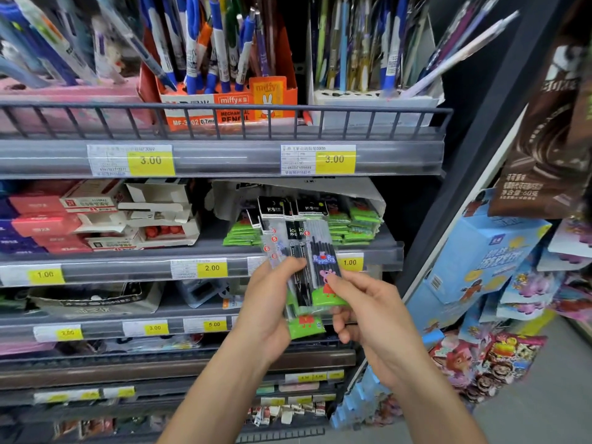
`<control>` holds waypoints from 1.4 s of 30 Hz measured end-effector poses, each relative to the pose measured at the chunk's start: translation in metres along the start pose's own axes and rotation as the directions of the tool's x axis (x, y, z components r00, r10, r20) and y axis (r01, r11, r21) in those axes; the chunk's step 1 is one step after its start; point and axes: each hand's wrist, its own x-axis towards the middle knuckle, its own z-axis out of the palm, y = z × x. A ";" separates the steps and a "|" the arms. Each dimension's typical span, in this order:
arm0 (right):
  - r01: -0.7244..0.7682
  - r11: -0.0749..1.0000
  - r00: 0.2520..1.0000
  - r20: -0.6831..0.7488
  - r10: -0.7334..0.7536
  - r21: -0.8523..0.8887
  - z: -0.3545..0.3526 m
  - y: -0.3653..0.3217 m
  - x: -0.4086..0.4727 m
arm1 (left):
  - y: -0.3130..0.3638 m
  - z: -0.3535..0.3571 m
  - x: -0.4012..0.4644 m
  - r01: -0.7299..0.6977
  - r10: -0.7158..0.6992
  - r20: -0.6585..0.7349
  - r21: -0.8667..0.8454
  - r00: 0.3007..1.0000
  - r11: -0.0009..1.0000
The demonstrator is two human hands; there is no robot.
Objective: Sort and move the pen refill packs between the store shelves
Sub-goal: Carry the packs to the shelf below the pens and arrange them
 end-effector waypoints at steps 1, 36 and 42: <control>-0.018 0.998 1.000 0.013 0.017 0.055 -0.001 0.000 -0.002 | 0.000 -0.001 0.001 -0.021 0.021 -0.009 0.010 1.000 1.000; 0.065 0.770 0.968 -0.228 0.106 0.635 0.015 -0.032 0.080 | 0.019 -0.012 -0.006 0.048 -0.039 0.041 -0.243 0.998 0.969; 0.104 0.991 0.993 -0.055 -0.109 -0.081 0.025 -0.004 0.021 | 0.019 -0.013 0.000 0.000 0.001 0.005 -0.073 1.000 0.997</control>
